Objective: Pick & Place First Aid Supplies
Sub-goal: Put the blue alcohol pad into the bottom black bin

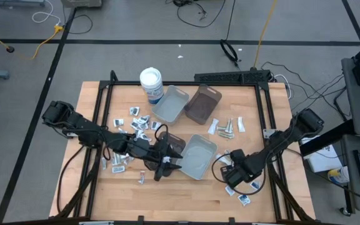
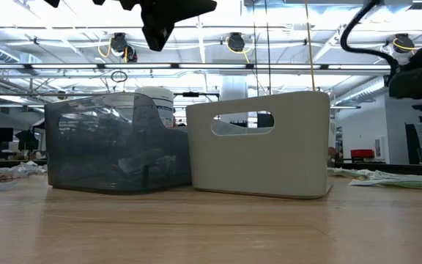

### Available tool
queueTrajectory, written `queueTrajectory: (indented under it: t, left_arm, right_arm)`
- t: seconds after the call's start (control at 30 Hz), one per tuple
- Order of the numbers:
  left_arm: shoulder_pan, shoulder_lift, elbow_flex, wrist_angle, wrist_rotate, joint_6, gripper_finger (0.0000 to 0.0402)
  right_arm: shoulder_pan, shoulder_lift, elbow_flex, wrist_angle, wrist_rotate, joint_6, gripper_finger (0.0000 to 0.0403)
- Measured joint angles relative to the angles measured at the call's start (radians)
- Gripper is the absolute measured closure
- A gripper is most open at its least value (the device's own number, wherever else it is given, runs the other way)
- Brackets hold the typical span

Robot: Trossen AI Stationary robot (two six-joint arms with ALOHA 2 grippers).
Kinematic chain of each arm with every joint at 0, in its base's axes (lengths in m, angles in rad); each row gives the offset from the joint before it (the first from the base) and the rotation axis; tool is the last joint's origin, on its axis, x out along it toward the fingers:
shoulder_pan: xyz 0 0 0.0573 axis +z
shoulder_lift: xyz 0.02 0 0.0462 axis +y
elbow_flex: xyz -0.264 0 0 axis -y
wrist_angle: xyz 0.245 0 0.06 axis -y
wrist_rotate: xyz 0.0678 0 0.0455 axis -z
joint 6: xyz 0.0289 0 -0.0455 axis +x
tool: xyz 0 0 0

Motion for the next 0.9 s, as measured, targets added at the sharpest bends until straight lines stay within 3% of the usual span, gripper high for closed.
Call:
queueTrajectory:
  t: [0.33, 0.9]
  left_arm:
    - [-0.001, 0.0, 0.0, -0.002, 0.033, -0.005, 0.0188]
    - [0.0, 0.0, 0.0, -0.003, 0.057, -0.008, 0.0188]
  right_arm:
    - [0.0, 0.014, -0.036, 0.085, -0.001, 0.015, 0.0209]
    - [0.001, 0.013, -0.036, 0.108, -0.017, -0.042, 0.0394]
